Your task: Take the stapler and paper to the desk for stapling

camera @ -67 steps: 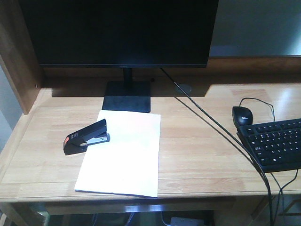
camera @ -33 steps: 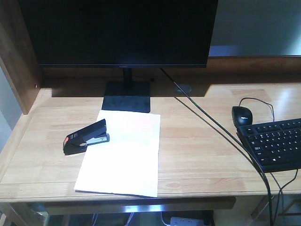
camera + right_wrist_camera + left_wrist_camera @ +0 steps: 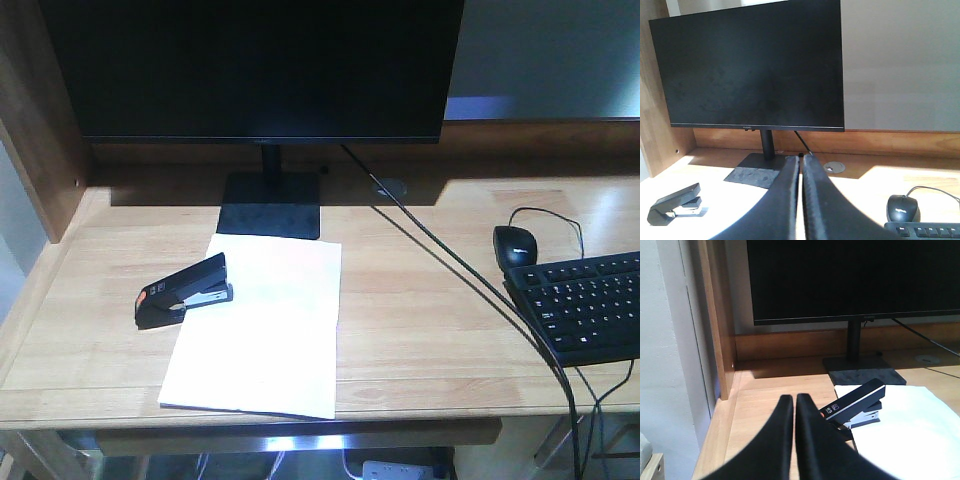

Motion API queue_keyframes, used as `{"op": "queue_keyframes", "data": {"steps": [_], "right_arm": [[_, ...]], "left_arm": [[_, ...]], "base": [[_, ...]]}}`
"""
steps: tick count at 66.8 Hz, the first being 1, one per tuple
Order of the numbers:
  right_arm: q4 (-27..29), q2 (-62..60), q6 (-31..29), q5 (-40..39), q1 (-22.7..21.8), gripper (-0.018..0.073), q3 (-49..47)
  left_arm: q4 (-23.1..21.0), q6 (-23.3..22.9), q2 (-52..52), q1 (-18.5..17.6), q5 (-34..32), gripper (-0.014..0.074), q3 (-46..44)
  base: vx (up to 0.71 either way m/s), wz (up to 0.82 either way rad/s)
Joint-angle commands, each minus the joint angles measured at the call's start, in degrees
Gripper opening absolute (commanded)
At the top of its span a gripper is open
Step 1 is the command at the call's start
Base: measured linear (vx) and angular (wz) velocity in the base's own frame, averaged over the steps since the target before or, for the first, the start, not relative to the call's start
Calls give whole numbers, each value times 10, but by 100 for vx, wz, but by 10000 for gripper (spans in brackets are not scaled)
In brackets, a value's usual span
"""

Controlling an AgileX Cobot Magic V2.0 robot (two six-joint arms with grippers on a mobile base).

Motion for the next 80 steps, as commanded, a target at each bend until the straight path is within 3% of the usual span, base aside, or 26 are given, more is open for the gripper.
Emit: {"op": "queue_keyframes", "data": {"steps": [1, 48, 55, 63, 71, 80], "right_arm": [[-10, 7, -1, -35, -2, -9, -14], [-10, 7, -1, -32, -2, -9, -14], [14, 7, -2, -28, -5, -9, -14], [54, 5, -82, -25, -43, -9, -14], [161, 5, -222, -38, -129, -9, -14], [267, 4, -335, -42, -214, -9, -14]], "left_arm": [[0, 0, -9, -4, -48, -7, 17], [0, 0, -8, -4, -43, -7, 16], [0, 0, -8, -4, -43, -7, 16], [0, 0, -8, -4, -43, -7, 16], [0, 0, -8, -4, -43, -7, 16], [0, 0, -8, -4, -43, -7, 16]], "base": [[0, 0], [0, 0], [0, 0], [0, 0], [0, 0], [0, 0]]}}
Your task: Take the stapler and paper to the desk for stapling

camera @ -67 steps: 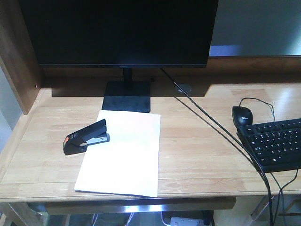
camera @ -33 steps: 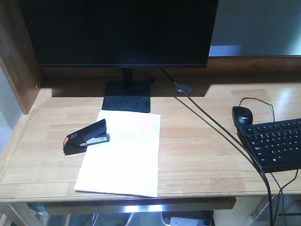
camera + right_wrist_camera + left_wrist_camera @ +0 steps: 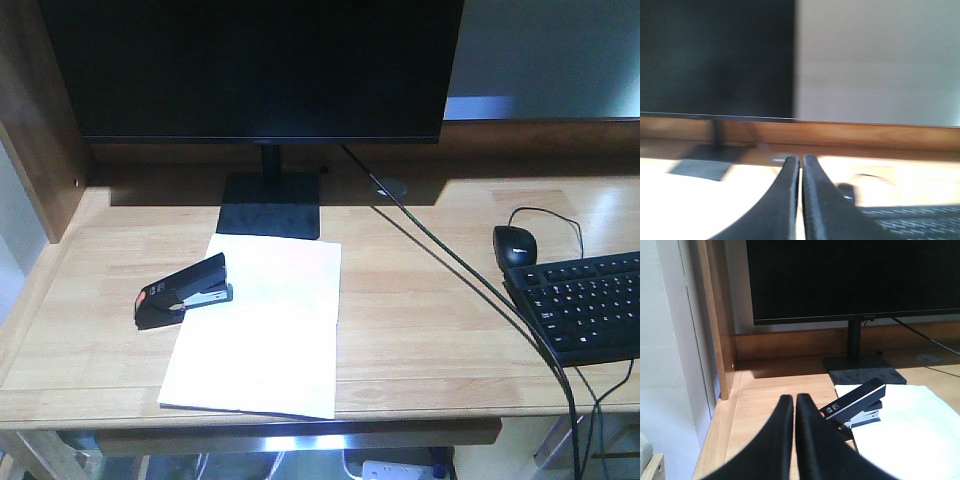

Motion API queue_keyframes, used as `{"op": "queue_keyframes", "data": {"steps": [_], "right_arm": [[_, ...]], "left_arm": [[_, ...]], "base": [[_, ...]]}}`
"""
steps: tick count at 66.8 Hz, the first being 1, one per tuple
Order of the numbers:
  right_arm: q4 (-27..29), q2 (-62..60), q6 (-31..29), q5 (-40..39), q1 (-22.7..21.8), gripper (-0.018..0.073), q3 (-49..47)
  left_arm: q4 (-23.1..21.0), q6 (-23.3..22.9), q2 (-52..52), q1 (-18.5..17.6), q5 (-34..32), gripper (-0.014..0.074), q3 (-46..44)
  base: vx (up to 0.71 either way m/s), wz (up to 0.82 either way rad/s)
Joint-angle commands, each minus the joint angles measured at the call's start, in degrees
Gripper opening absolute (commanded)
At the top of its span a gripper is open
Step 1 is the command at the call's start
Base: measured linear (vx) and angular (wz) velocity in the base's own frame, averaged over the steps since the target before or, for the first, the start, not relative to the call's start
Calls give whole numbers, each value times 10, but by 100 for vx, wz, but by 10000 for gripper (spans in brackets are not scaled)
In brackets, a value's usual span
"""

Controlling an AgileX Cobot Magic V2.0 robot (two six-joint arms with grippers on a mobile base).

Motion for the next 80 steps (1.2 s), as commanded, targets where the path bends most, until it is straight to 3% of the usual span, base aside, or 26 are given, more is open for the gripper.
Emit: {"op": "queue_keyframes", "data": {"steps": [1, 8, 34, 80], "right_arm": [[66, 3, -85, -46, -52, -9, -14], [80, -16, -112, -63, -78, -9, 4], [78, -96, -115, -236, -78, -9, 207], [79, -96, -107, -232, -78, -9, 206]], "left_arm": [[0, 0, -8, -4, -44, -7, 16], [0, 0, -8, -4, -44, -7, 16], [0, 0, -8, -4, -44, -7, 16], [0, 0, -8, -4, -44, -7, 16]], "base": [[0, 0], [0, 0], [0, 0], [0, 0]]}}
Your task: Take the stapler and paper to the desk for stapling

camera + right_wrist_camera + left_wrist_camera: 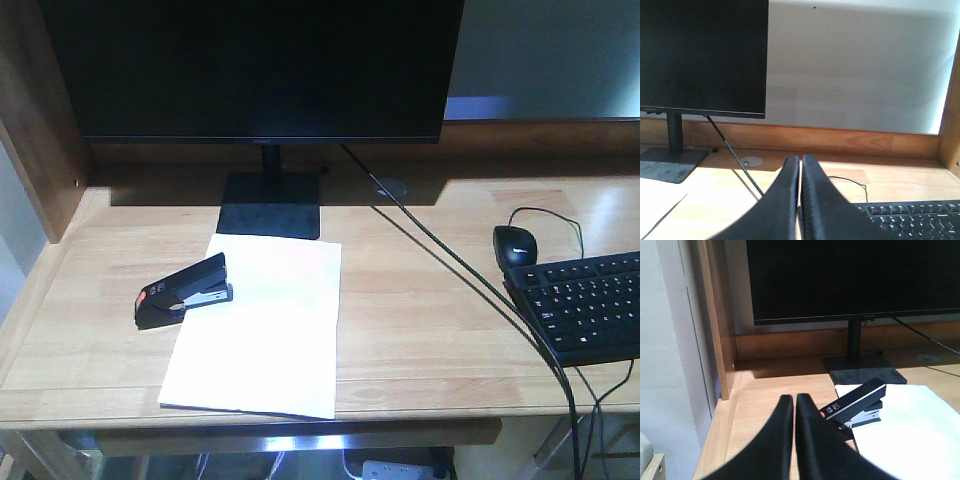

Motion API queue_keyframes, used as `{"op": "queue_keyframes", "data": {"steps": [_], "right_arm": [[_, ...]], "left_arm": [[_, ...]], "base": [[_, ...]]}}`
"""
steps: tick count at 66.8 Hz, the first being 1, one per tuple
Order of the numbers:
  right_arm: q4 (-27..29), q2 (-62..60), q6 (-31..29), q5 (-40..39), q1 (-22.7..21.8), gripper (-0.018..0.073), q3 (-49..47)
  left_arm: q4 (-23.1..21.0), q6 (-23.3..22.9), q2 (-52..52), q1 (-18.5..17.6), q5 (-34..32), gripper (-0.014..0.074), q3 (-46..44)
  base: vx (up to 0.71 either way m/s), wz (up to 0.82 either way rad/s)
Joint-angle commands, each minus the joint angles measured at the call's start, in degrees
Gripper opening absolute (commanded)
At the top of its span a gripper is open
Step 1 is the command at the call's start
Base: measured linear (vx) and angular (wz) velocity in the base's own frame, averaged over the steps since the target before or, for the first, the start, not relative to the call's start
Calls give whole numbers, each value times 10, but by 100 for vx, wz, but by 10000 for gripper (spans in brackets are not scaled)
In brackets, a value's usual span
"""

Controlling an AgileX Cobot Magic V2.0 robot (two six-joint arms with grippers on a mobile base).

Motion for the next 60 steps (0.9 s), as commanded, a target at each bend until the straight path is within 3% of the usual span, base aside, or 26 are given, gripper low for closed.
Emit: {"op": "queue_keyframes", "data": {"steps": [1, 60], "right_arm": [[0, -9, -1, -47, -4, -9, 2], [0, -9, -2, -47, -4, -9, 2]], "left_arm": [[-1, 0, -8, -4, -44, -7, 16], [-1, 0, -8, -4, -44, -7, 16]], "base": [[0, 0], [0, 0]]}}
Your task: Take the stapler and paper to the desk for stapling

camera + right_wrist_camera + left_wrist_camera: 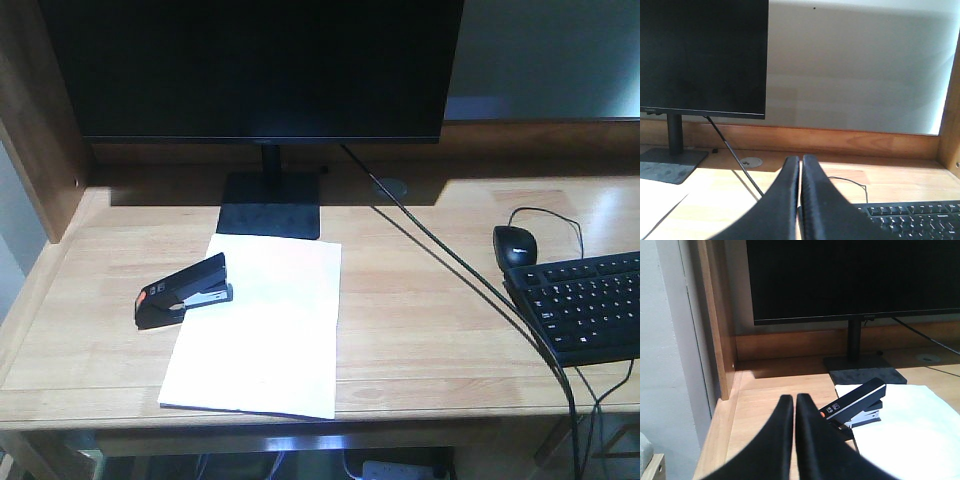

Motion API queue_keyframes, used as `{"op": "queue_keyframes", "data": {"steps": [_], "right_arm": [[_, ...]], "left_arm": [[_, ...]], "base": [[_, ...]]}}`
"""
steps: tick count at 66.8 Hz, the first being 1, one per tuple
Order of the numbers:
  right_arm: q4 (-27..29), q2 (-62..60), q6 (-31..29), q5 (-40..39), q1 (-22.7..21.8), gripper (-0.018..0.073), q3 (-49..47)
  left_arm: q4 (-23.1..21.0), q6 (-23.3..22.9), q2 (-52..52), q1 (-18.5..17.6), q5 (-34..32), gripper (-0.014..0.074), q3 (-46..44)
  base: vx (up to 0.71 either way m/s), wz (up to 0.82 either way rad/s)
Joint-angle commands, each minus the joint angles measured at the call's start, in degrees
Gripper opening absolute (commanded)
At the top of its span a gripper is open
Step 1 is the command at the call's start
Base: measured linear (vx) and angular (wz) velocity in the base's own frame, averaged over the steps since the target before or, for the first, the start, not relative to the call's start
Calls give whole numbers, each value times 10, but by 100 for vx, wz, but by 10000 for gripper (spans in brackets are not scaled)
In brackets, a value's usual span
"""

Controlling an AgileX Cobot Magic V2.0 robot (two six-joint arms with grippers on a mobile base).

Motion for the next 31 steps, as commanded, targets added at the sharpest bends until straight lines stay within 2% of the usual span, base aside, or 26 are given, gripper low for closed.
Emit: {"op": "queue_keyframes", "data": {"steps": [1, 31], "right_arm": [[0, -9, -2, -46, -4, -9, 2], [0, -9, -2, -46, -4, -9, 2]], "left_arm": [[-1, 0, -8, -4, -44, -7, 16], [-1, 0, -8, -4, -44, -7, 16]], "base": [[0, 0], [0, 0]]}}
